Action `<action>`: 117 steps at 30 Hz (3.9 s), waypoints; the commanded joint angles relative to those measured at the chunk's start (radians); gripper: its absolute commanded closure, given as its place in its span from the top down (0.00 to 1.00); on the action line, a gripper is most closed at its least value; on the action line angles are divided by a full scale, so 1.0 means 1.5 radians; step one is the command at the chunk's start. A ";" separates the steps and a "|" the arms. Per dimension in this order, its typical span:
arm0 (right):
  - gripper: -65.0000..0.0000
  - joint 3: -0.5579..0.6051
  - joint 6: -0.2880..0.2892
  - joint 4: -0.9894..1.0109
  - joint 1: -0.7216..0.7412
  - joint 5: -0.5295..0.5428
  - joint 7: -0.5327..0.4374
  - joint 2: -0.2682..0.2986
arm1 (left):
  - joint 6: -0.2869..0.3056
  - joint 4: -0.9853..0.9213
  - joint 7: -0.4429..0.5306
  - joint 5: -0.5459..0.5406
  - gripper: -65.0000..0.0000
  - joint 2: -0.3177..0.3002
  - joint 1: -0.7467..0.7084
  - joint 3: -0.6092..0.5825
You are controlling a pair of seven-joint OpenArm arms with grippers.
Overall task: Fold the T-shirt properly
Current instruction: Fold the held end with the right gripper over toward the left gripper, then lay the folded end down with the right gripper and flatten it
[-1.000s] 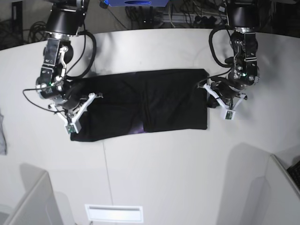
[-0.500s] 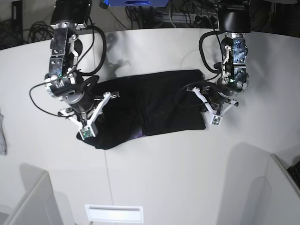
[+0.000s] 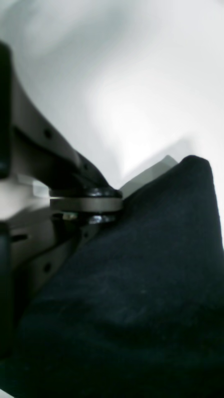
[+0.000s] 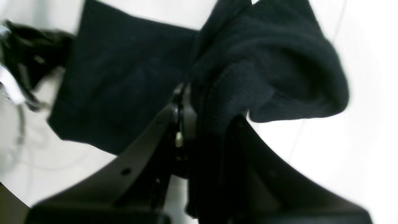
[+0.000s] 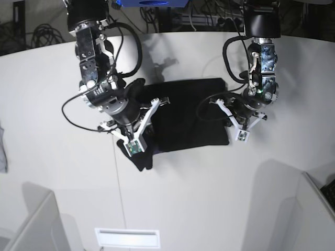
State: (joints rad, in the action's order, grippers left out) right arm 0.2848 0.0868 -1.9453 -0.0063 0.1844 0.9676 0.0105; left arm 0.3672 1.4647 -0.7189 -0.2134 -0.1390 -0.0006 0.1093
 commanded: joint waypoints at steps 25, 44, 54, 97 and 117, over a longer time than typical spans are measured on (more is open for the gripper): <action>0.00 0.113 -0.035 0.067 0.063 0.002 -0.018 -0.082 | 0.002 0.013 0.012 -0.008 0.00 -0.008 0.003 0.007; 0.00 0.149 -0.036 0.158 0.079 0.003 -0.096 -0.088 | 0.006 0.077 0.012 -0.014 0.00 -0.010 -0.067 0.115; 0.00 0.155 -0.036 0.165 0.079 0.004 -0.094 -0.096 | 0.007 0.141 0.012 -0.014 0.00 -0.017 -0.123 0.205; 0.49 0.206 -0.075 0.290 0.119 0.149 -0.166 -0.102 | 0.007 0.156 0.012 -0.010 0.00 -0.037 -0.190 0.254; 0.59 0.390 -0.075 0.366 0.178 0.150 -0.221 -0.106 | 0.007 0.157 0.012 -0.014 0.00 -0.050 -0.217 0.348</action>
State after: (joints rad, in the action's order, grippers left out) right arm 0.8700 -0.0299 -1.3811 0.2420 0.3962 0.6601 -0.1272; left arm 0.3817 1.6825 -0.7181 -0.2321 -0.2008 -0.3218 0.6243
